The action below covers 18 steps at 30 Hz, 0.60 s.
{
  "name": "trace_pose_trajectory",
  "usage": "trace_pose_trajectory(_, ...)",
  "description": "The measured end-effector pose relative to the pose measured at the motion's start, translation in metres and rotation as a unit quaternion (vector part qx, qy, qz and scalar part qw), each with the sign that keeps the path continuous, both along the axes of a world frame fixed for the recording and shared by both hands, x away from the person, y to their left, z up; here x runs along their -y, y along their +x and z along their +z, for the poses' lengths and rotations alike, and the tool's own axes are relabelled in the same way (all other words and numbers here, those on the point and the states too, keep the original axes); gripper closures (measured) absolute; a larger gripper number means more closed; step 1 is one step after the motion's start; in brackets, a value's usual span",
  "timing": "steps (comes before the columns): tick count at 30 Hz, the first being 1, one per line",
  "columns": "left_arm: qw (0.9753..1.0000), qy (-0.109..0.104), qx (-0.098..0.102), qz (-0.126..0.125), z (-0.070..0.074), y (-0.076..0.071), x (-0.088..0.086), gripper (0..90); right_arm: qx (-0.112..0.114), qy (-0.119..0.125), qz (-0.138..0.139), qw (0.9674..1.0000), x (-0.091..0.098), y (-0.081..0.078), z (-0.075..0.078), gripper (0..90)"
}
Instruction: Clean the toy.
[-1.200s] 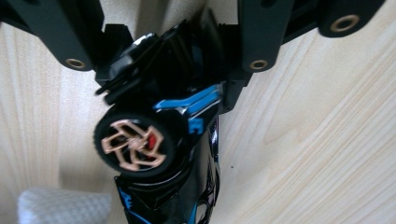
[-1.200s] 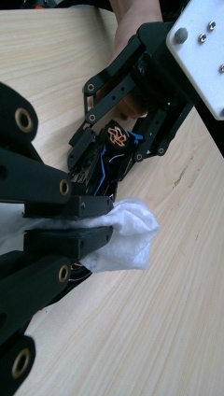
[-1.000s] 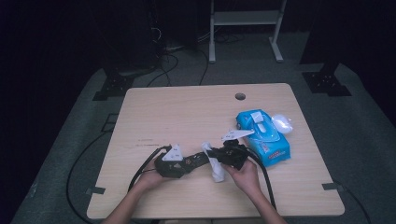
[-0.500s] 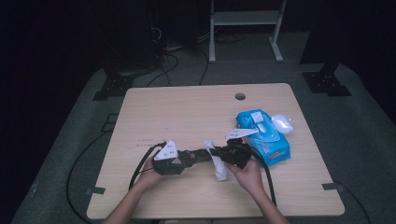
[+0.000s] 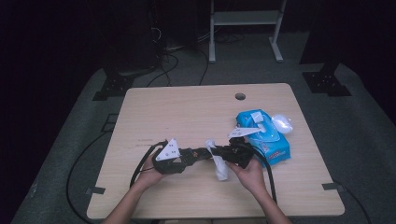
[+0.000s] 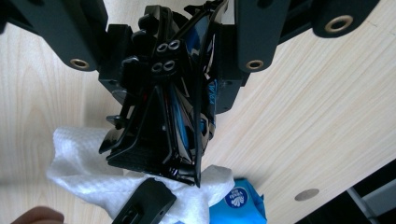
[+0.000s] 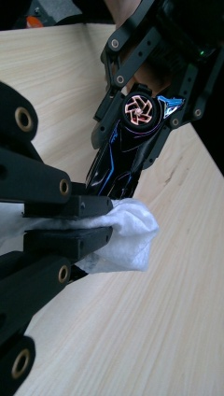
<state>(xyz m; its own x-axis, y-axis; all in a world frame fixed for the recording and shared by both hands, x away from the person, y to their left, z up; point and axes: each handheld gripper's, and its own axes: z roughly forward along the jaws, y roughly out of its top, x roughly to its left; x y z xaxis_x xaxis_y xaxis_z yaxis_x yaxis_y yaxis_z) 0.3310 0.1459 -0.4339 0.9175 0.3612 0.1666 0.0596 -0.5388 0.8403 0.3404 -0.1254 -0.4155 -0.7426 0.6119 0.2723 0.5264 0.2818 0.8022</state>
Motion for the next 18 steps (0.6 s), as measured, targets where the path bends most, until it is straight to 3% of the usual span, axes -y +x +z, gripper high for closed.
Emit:
trace_pose_trajectory(8,0.9998,0.017,-0.011,-0.003,0.001,0.000,0.002,58.3,-0.002,-0.012,0.004,0.9999,-0.001,-0.002,-0.006,84.0)
trace_pose_trajectory(10,0.9998,0.008,-0.018,-0.001,0.001,0.001,0.002,58.2,-0.002,-0.012,0.003,0.9999,-0.001,-0.002,-0.006,84.0)
trace_pose_trajectory(12,0.9993,-0.019,-0.032,0.001,0.004,0.003,0.000,57.9,-0.006,-0.010,0.001,0.9999,0.000,-0.002,-0.006,84.0)
trace_pose_trajectory(16,0.9992,-0.029,-0.027,0.001,0.008,0.004,0.004,57.7,-0.007,-0.012,-0.005,0.9999,0.001,0.000,-0.007,84.0)
trace_pose_trajectory(18,0.9985,-0.045,-0.031,-0.002,0.010,0.005,0.006,57.8,-0.008,-0.013,-0.006,0.9999,0.002,0.001,-0.008,83.9)
